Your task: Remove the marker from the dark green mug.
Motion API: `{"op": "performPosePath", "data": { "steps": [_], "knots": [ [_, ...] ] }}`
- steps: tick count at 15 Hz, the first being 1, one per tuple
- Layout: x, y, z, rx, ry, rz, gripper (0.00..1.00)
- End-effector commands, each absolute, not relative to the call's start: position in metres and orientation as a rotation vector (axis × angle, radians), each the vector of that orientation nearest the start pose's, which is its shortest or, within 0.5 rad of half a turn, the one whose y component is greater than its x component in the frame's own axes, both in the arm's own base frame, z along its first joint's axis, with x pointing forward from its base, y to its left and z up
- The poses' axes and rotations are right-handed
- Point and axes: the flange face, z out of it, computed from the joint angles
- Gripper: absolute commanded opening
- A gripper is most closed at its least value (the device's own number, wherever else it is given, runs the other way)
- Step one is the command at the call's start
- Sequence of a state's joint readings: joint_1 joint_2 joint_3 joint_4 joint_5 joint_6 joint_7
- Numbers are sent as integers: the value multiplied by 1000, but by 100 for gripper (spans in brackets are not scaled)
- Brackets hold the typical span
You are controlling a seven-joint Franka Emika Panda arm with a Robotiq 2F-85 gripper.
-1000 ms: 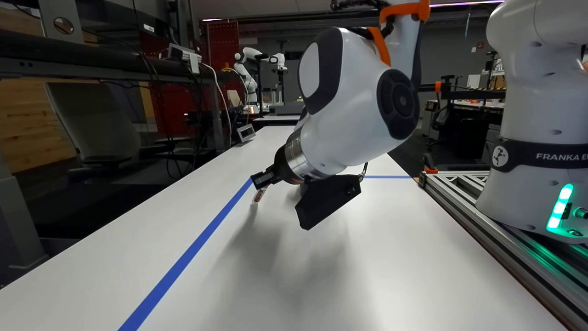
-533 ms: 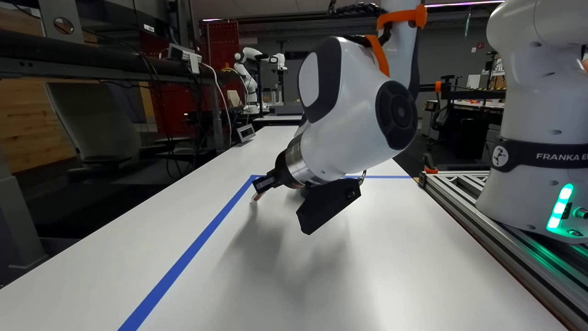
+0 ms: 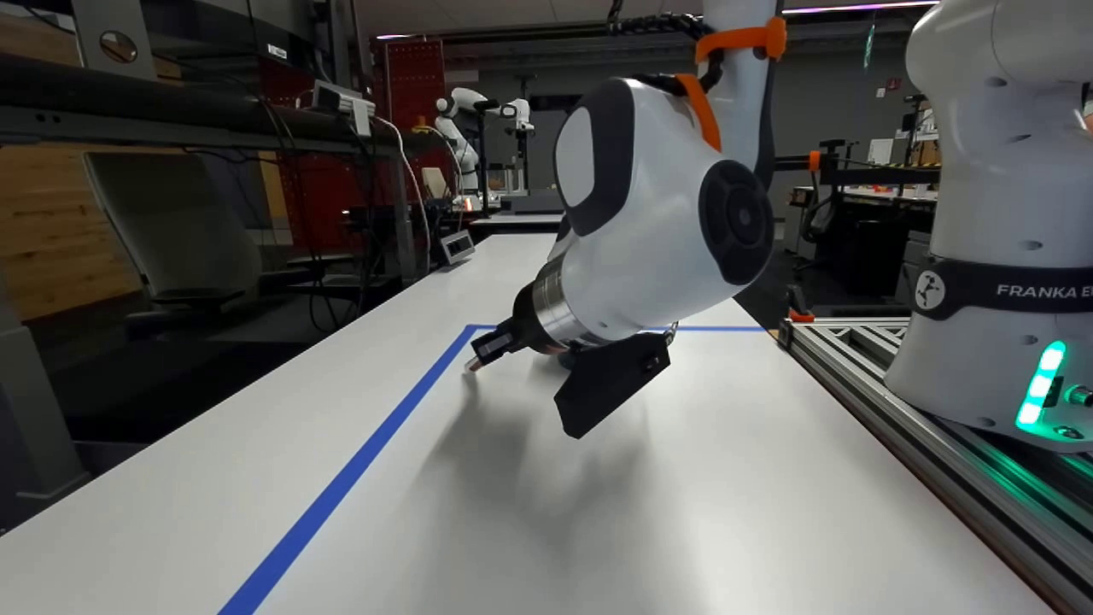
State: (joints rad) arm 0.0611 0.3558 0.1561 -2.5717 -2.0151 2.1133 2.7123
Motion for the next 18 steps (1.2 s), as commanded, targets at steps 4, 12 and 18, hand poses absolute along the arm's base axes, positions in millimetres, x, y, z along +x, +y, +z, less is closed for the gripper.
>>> {"op": "performPosePath", "data": {
  "steps": [4,12,18],
  "knots": [
    [395,49,123,-3003,989,-1742,47],
    [366,46,196,-2960,1041,-1659,99],
    [368,22,229,-2839,1321,-1527,100]
  ]
}}
